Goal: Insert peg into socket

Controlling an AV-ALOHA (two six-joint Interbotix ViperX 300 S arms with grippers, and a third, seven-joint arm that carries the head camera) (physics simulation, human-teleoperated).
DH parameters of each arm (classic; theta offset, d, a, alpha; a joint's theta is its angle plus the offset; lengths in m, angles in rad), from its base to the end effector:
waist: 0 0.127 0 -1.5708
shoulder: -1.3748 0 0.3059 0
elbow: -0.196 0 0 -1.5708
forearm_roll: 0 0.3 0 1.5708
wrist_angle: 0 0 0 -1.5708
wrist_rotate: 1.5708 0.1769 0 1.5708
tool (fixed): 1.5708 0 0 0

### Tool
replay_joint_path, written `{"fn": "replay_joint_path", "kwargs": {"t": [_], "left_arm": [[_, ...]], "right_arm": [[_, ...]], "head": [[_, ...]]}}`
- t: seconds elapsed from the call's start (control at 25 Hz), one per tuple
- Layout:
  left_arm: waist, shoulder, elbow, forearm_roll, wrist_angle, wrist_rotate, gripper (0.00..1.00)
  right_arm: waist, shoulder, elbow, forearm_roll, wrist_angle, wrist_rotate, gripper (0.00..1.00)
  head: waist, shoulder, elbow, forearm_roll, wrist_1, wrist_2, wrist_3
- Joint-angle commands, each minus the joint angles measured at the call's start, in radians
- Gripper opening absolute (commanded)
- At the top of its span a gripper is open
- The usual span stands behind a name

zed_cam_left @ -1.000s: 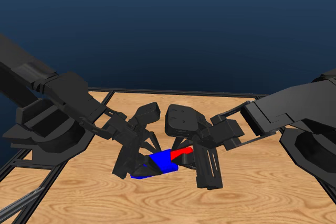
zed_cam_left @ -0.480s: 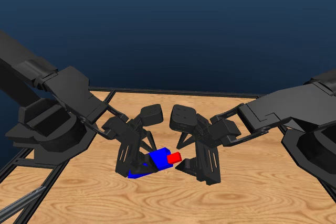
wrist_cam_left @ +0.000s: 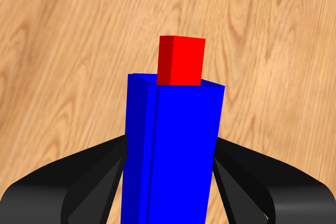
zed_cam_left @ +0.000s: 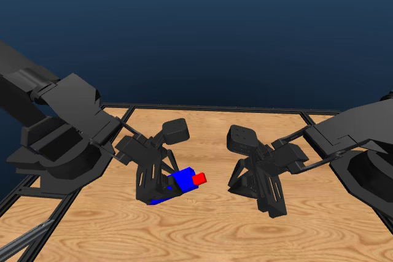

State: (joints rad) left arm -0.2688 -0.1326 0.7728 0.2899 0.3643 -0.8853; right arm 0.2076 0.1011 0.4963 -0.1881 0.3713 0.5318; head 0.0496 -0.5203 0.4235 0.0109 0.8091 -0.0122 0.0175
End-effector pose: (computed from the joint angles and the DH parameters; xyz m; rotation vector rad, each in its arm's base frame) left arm 0.3484 -0.0773 0.1059 -0.3800 0.9803 0.1493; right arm 0.4315 0.0786 0.1059 0.1960 0.9630 -0.0424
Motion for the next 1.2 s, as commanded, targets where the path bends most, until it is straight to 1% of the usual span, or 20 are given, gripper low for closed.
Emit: {"fn": "replay_joint_path", "kwargs": {"t": [0.04,0.08,0.12,0.16,0.28,0.36,0.4,0.48,0.52,0.64,0.68,0.72,0.8,0.92,1.0,1.12,1.2], "left_arm": [[-0.019,-0.002,-0.047,0.033,0.025,-0.052,0.00],[-0.012,0.021,-0.065,0.018,0.021,-0.053,0.00],[-0.019,0.003,-0.061,0.038,0.039,-0.066,0.00],[-0.020,0.016,-0.058,0.045,0.052,-0.077,0.00],[-0.018,0.018,-0.068,0.043,0.064,-0.071,0.00],[-0.022,0.020,-0.086,0.050,0.078,-0.081,0.00],[-0.020,0.032,-0.084,0.047,0.073,-0.076,0.00],[-0.021,0.032,-0.101,0.044,0.069,-0.070,0.00],[-0.020,0.045,-0.094,0.039,0.068,-0.066,0.00],[-0.019,0.058,-0.116,0.030,0.075,-0.052,0.00],[-0.020,0.069,-0.115,0.030,0.075,-0.051,0.00],[-0.017,0.068,-0.124,0.022,0.076,-0.040,0.00],[-0.012,0.077,-0.122,0.018,0.070,-0.033,0.00],[-0.015,0.071,-0.127,0.021,0.082,-0.042,0.00],[-0.011,0.067,-0.119,0.009,0.078,-0.035,0.00],[-0.022,0.058,-0.101,0.007,0.084,-0.047,0.00],[-0.025,0.051,-0.095,0.008,0.081,-0.055,0.00]], "right_arm": [[-0.007,0.019,-0.033,-0.005,-0.111,-0.008,0.00],[-0.009,0.023,-0.027,0.002,-0.148,-0.013,0.00],[-0.019,0.045,-0.041,0.010,-0.168,-0.024,0.00],[-0.021,0.058,-0.049,0.001,-0.168,-0.016,0.00],[-0.044,0.069,-0.057,0.038,-0.247,-0.069,0.00],[-0.053,0.082,-0.064,0.053,-0.279,-0.097,0.00],[-0.056,0.084,-0.076,0.062,-0.298,-0.114,0.00],[-0.061,0.101,-0.096,0.076,-0.318,-0.145,0.00],[-0.062,0.105,-0.096,0.083,-0.323,-0.157,0.00],[-0.066,0.128,-0.114,0.113,-0.359,-0.188,0.00],[-0.064,0.139,-0.122,0.117,-0.362,-0.203,0.00],[-0.064,0.145,-0.118,0.125,-0.367,-0.213,0.00],[-0.062,0.161,-0.136,0.136,-0.377,-0.229,0.00],[-0.065,0.161,-0.125,0.155,-0.384,-0.243,0.00],[-0.072,0.154,-0.104,0.163,-0.378,-0.247,0.00],[-0.082,0.120,-0.040,0.179,-0.381,-0.241,0.00],[-0.088,0.088,0.031,0.195,-0.396,-0.230,0.00]], "head": [[-0.016,0.005,-0.018,-0.001,-0.010,0.007,0.013],[-0.020,0.006,-0.019,-0.002,-0.008,0.010,0.019],[-0.025,0.008,-0.019,-0.002,-0.008,0.012,0.024],[-0.028,0.009,-0.019,-0.002,-0.009,0.014,0.027],[-0.043,0.014,-0.022,-0.005,-0.009,0.019,0.041],[-0.051,0.017,-0.023,-0.006,-0.008,0.022,0.048],[-0.055,0.018,-0.024,-0.007,-0.008,0.023,0.053],[-0.063,0.022,-0.025,-0.008,-0.008,0.025,0.061],[-0.065,0.023,-0.025,-0.008,-0.007,0.025,0.063],[-0.067,0.029,-0.029,-0.008,-0.009,0.024,0.080],[-0.068,0.031,-0.030,-0.008,-0.008,0.025,0.084],[-0.069,0.032,-0.031,-0.008,-0.008,0.024,0.086],[-0.067,0.035,-0.033,-0.007,-0.009,0.027,0.091],[-0.065,0.036,-0.034,-0.006,-0.009,0.029,0.091],[-0.062,0.036,-0.036,-0.005,-0.009,0.030,0.089],[-0.056,0.035,-0.036,-0.004,-0.011,0.029,0.085],[-0.050,0.032,-0.036,-0.003,-0.014,0.026,0.082]]}}
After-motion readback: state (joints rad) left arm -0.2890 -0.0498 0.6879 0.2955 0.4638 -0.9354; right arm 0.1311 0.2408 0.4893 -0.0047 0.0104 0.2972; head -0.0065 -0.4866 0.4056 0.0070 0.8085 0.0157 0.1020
